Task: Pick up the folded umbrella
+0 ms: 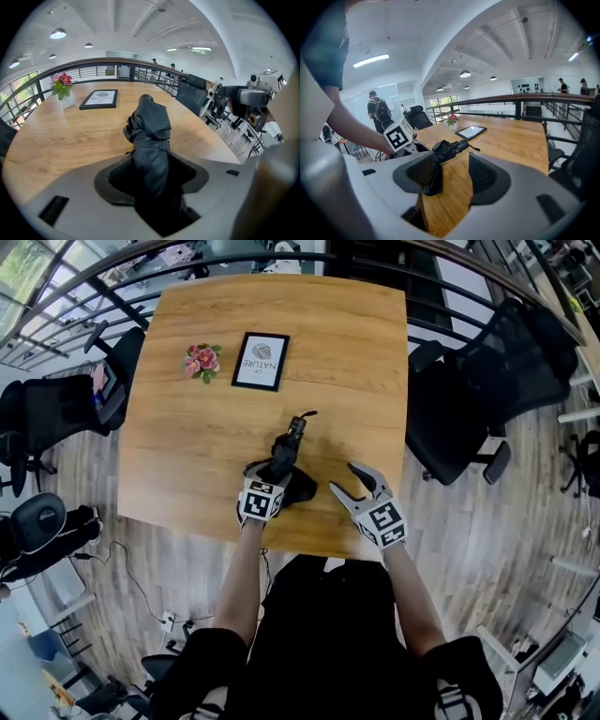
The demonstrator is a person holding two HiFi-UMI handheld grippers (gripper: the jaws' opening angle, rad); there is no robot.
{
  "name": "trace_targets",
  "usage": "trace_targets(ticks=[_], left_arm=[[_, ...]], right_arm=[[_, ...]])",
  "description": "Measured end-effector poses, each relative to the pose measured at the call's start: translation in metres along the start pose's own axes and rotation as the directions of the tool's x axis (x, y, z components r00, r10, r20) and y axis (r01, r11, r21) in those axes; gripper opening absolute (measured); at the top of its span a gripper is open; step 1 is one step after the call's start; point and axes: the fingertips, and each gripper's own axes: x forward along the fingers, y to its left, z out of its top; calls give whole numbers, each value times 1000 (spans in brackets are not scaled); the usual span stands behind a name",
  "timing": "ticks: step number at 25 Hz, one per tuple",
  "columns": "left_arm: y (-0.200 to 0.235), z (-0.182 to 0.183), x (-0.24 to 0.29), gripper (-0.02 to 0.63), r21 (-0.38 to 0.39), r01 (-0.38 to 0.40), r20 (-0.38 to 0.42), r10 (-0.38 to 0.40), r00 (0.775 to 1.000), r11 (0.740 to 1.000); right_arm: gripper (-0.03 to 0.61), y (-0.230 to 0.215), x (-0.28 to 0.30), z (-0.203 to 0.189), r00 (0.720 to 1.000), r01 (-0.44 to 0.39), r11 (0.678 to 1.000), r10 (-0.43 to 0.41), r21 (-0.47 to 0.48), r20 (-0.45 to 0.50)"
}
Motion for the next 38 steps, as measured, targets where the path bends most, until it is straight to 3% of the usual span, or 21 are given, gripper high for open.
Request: trace_targets(ticks=[15, 38], left_arm=[[-12, 6, -78, 244, -24, -44, 182, 48, 982, 999], [-48, 67, -151, 245, 106, -54, 385, 9, 923, 993]], right_arm=[[238, 23, -26, 15, 997, 54, 996, -51, -69, 52], [229, 10, -37, 55, 987, 137, 982, -125, -126, 100]])
